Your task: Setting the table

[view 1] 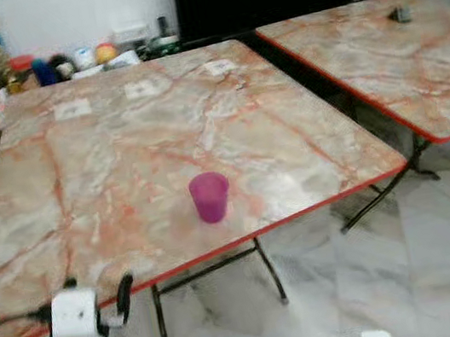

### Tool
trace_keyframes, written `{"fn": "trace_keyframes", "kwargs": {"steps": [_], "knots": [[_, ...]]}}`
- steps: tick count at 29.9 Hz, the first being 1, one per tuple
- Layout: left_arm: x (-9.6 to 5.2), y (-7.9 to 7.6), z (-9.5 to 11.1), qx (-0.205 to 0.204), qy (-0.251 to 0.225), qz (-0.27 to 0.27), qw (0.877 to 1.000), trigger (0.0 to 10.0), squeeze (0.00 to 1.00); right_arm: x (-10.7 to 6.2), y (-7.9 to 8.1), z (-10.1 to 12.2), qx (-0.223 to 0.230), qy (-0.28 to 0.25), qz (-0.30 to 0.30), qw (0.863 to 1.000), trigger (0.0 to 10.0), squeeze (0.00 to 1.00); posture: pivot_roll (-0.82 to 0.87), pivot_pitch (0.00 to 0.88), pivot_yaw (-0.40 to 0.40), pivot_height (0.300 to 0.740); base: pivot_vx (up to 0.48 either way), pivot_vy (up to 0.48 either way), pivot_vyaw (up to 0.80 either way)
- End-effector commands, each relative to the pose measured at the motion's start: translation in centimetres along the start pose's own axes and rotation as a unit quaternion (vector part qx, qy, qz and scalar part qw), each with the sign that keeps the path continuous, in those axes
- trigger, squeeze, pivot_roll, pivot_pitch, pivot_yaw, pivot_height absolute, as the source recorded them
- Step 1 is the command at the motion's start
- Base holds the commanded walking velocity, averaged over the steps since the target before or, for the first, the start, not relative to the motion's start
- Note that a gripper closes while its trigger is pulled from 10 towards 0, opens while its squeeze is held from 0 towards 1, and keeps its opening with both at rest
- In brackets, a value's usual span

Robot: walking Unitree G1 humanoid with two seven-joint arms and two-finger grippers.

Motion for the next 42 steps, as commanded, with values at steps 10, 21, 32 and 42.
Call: {"fn": "trace_keyframes", "kwargs": {"steps": [10,21,32,42], "knots": [[0.1,-0.4,0.4,-0.011,-0.015,-0.003,1.0,10.0,0.0,-0.1,-0.6,-0.6,0.002,0.011,-0.008,1.0,10.0,0.0,0.07,0.065,-0.023,0.74,0.0,-0.033,0.0],[0.1,-0.9,-0.1,-0.021,-0.001,-0.021,1.0,10.0,0.0,-0.1,-0.6,-0.6,0.001,0.011,-0.008,1.0,10.0,0.0,0.07,0.065,-0.024,0.74,0.0,0.0,0.0],[1.0,-3.1,-1.3,-0.037,0.032,-0.083,0.995,10.0,0.0,-0.1,-0.6,-0.6,-0.001,0.011,-0.008,1.0,10.0,0.0,0.07,0.06,-0.028,0.74,0.0,0.0,0.0],[2.5,-3.5,-0.7,-0.046,0.007,-0.066,0.997,10.0,0.0,-0.1,-0.7,-0.7,-0.002,0.015,-0.007,1.0,10.0,0.0,0.06,0.064,-0.03,0.74,0.0,0.0,-0.16]]}}
Point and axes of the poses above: a point about 5 cm out from each wrist's last joint towards the gripper, its own x axis pointing out of the wrist towards the gripper, its own z axis along the axis of the wrist's last joint, y = z × x, the point moved 1 cm from there along x, pointing out of the wrist towards the gripper, and after that the axes turned 14 degrees about -x, right-handed, at the moved point
